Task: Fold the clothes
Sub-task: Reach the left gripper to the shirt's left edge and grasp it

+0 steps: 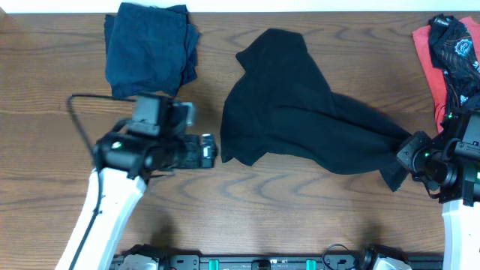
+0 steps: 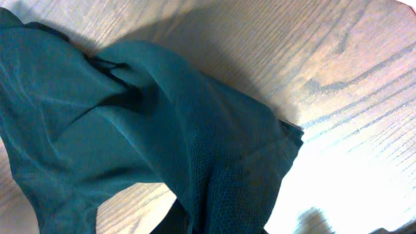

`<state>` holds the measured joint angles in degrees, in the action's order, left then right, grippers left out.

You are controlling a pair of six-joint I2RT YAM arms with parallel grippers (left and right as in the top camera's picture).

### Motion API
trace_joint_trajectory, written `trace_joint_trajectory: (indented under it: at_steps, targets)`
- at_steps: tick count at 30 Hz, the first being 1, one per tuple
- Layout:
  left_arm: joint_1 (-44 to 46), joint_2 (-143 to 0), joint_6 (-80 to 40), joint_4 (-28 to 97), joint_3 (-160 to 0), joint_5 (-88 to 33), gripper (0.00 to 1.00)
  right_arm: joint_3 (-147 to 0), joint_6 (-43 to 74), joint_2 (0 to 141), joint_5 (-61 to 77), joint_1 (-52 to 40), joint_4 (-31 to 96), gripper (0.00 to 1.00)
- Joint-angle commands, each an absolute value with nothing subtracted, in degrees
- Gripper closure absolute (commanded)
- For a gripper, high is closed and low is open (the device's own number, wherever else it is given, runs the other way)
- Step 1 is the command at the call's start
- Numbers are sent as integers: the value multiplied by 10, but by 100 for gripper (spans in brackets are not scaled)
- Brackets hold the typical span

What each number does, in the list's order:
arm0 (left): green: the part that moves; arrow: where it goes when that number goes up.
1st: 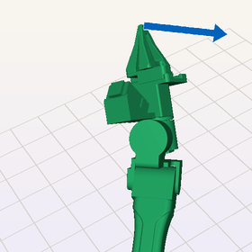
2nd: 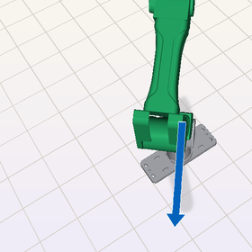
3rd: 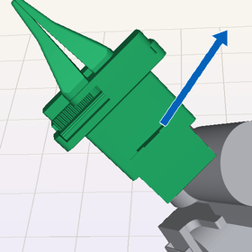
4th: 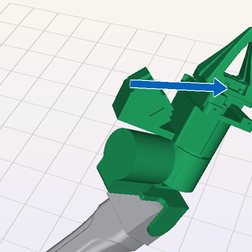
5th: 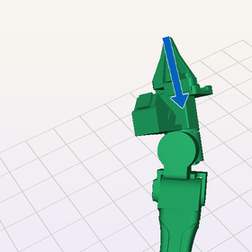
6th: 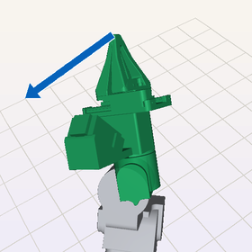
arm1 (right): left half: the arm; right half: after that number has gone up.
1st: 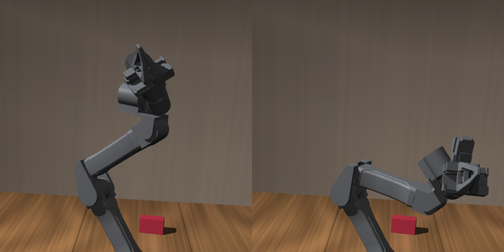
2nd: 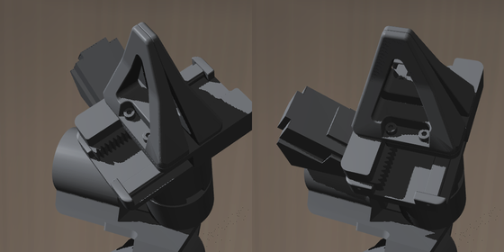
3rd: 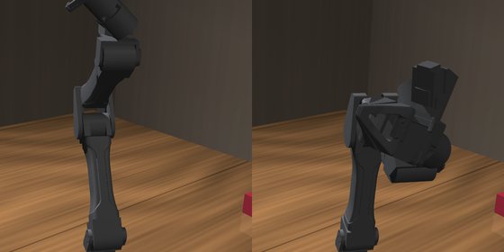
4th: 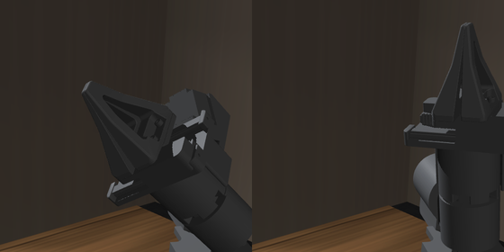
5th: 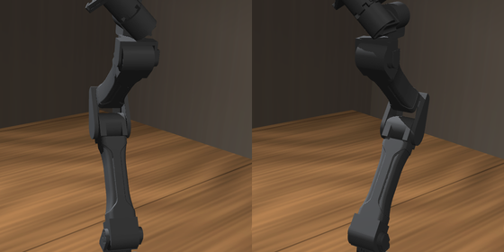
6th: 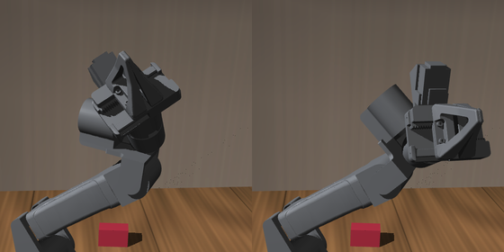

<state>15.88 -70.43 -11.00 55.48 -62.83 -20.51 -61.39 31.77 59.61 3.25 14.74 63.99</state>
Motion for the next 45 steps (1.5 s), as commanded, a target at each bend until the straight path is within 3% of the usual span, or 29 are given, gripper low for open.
trace_joint_trajectory:
  at_steps: [1, 8, 13, 16, 23, 26, 45]
  targets:
    - [182, -735, -140, 534, -637, -220, 2, -621, 312, 596, 33, 153, 641, 91]
    - [186, -820, -269, 504, -637, -143, 2, -621, 312, 596, 33, 153, 651, 91]
    - [186, -888, -290, 502, -637, -151, 0, -621, 312, 596, 33, 153, 654, 91]
    - [187, -916, -291, 485, -637, -165, 14, -621, 312, 596, 33, 153, 653, 91]
    - [192, -960, -299, 441, -637, -173, 13, -621, 312, 596, 33, 153, 654, 91]
    - [199, -974, -299, 426, -637, -173, 6, -621, 312, 596, 33, 153, 654, 91]
    - [252, -1030, -301, 399, -636, -100, 5, -621, 312, 596, 33, 153, 656, 90]
